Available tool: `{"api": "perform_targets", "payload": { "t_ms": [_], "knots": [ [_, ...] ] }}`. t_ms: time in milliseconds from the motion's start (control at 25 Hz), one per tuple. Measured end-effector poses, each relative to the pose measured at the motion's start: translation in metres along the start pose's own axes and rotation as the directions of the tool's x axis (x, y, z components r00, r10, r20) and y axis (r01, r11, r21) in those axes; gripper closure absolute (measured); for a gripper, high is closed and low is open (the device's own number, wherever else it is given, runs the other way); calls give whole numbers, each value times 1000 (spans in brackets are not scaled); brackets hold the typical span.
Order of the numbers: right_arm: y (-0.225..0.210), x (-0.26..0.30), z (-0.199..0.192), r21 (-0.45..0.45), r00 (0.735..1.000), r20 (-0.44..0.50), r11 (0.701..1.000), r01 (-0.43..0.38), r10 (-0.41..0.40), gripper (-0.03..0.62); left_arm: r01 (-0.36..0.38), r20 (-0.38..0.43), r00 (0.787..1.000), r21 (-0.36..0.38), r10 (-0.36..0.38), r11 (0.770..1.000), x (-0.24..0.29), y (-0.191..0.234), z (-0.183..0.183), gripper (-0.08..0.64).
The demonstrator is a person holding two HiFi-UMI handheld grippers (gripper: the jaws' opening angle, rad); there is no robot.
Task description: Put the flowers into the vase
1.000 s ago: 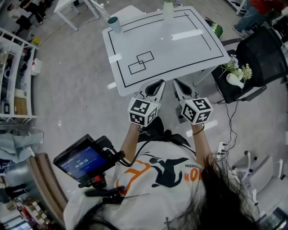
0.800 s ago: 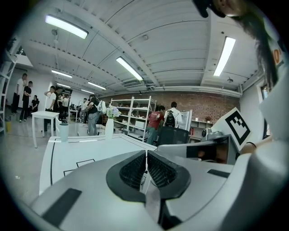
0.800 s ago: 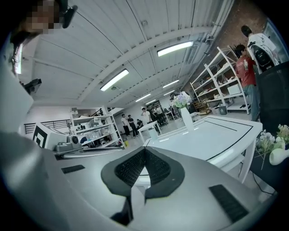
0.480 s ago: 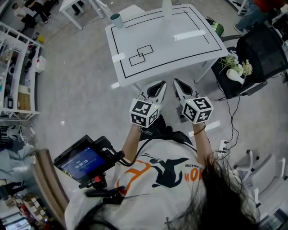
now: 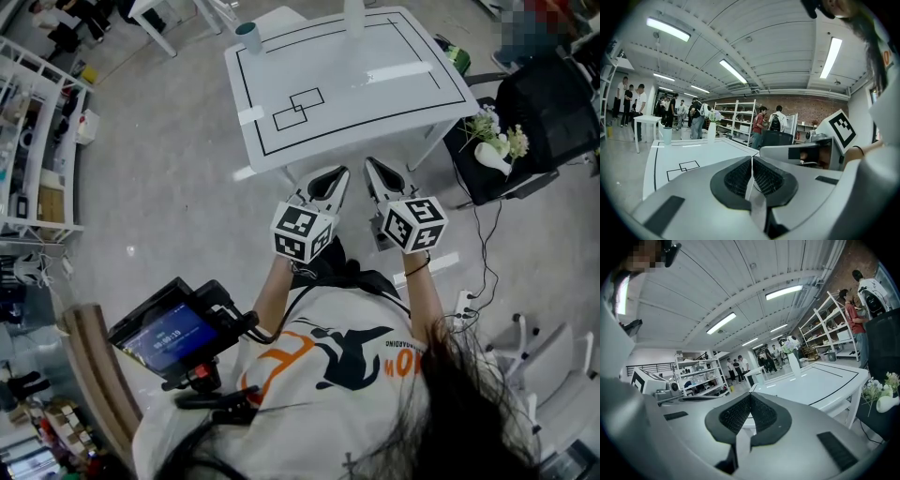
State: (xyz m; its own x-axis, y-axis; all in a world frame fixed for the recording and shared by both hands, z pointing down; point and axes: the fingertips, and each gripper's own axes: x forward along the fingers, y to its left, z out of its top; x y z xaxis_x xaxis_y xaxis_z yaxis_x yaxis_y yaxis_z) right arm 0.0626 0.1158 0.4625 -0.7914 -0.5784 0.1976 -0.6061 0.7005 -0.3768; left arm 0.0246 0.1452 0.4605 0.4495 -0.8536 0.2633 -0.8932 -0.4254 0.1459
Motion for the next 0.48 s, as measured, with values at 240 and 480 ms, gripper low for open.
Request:
{"api": "perform_targets", "payload": {
  "t_ms": [240, 480],
  "knots": [
    [2, 3, 3, -1, 1000, 4, 1000, -4, 4, 580, -7, 5, 1000, -3, 7, 1000, -2, 4, 2, 541],
    [-1, 7, 3, 6, 1000, -2, 1000, -1, 1, 578, -2, -3, 1000, -3, 2, 1000, 2, 7, 3, 541]
  ]
}}
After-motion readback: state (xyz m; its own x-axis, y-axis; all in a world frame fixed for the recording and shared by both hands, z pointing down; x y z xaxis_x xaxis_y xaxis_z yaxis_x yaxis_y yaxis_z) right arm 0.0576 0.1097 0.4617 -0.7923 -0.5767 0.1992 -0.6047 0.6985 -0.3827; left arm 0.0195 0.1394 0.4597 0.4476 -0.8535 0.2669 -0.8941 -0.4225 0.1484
